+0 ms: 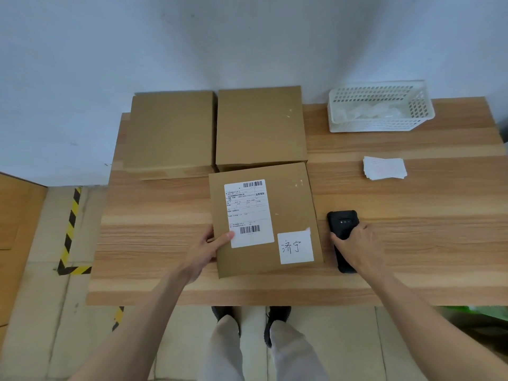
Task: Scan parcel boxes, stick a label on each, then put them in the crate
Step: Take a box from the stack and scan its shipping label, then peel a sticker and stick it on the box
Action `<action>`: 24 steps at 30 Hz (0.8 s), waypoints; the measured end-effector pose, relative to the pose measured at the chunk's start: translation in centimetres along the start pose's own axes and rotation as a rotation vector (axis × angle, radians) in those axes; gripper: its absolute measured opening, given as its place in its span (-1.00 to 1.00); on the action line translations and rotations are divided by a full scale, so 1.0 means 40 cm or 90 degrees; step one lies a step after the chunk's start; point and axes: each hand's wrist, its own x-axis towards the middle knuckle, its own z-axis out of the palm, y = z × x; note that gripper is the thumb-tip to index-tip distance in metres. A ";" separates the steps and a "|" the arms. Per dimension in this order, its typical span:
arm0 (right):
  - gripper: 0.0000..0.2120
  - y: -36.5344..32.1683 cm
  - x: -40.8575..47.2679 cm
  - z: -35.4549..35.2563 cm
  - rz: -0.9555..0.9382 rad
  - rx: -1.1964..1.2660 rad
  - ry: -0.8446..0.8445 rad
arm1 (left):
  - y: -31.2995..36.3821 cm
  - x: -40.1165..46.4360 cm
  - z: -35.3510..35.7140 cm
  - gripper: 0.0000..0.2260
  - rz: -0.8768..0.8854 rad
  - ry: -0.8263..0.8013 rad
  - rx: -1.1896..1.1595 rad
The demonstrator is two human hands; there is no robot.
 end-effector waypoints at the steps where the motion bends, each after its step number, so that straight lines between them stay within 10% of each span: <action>1: -0.38 -0.001 0.004 0.008 0.004 0.003 0.000 | 0.003 0.004 0.003 -0.68 -0.005 -0.002 0.004; 15: -0.28 -0.002 0.026 0.009 -0.007 -0.138 0.008 | 0.025 0.052 0.003 -0.53 0.012 0.042 0.119; 24: -0.61 0.050 0.112 -0.155 -0.048 -0.088 -0.008 | 0.237 0.091 0.153 -0.82 0.356 0.280 0.489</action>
